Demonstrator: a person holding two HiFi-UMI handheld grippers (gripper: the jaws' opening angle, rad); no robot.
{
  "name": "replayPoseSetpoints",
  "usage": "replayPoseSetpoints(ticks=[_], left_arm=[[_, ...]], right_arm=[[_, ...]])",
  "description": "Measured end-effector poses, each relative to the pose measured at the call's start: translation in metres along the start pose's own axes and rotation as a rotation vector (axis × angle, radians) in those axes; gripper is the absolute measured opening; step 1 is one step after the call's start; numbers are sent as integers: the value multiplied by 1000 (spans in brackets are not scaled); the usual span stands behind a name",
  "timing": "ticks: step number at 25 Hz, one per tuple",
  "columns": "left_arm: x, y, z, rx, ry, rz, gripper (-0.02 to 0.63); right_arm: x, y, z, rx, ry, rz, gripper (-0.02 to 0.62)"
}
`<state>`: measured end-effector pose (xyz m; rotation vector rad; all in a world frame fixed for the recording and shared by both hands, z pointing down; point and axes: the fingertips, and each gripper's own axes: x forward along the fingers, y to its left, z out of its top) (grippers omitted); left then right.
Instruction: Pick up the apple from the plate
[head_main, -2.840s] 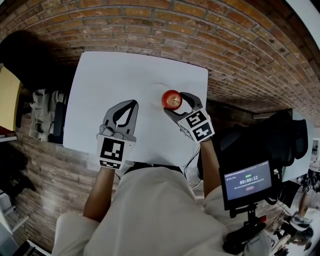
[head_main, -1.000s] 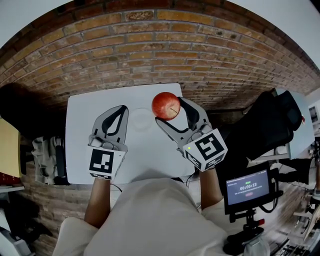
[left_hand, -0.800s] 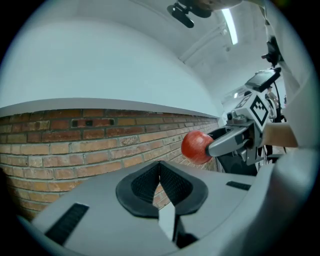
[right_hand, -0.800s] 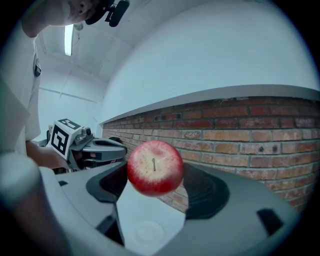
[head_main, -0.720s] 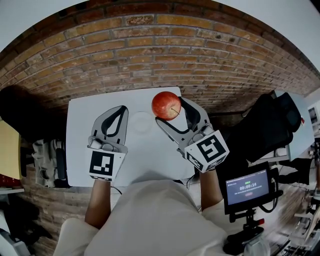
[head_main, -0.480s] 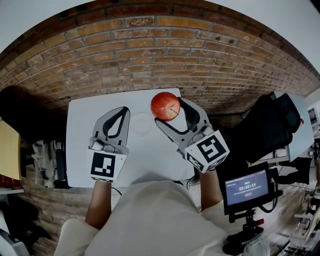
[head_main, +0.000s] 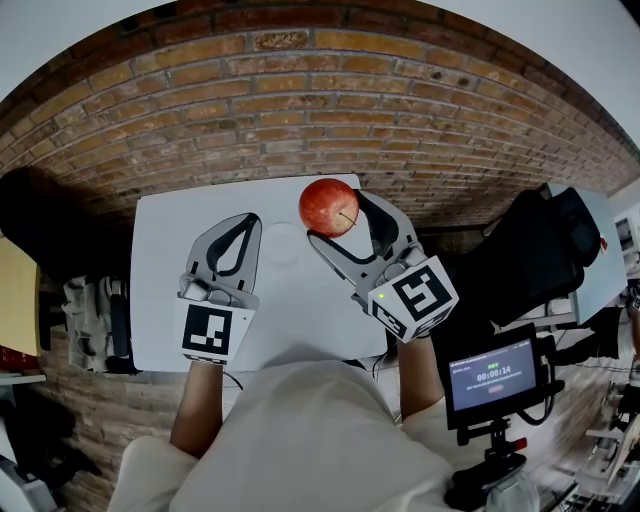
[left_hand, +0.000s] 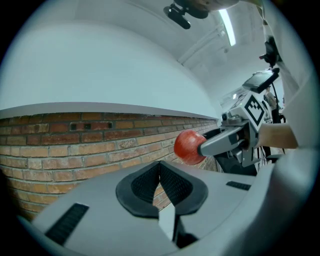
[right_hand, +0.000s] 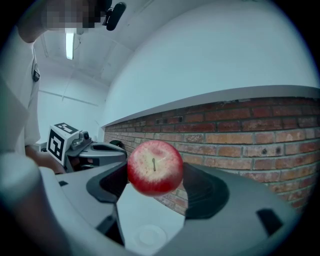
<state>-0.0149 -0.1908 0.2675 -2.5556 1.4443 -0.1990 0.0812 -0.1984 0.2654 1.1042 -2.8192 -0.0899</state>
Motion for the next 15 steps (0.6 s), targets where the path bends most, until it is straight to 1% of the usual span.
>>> replayPoseSetpoints(ticks=[15], left_arm=[[-1,0,-4,-5,6,2,6]], right_arm=[[-1,-1,-4,6,2,-9,348]])
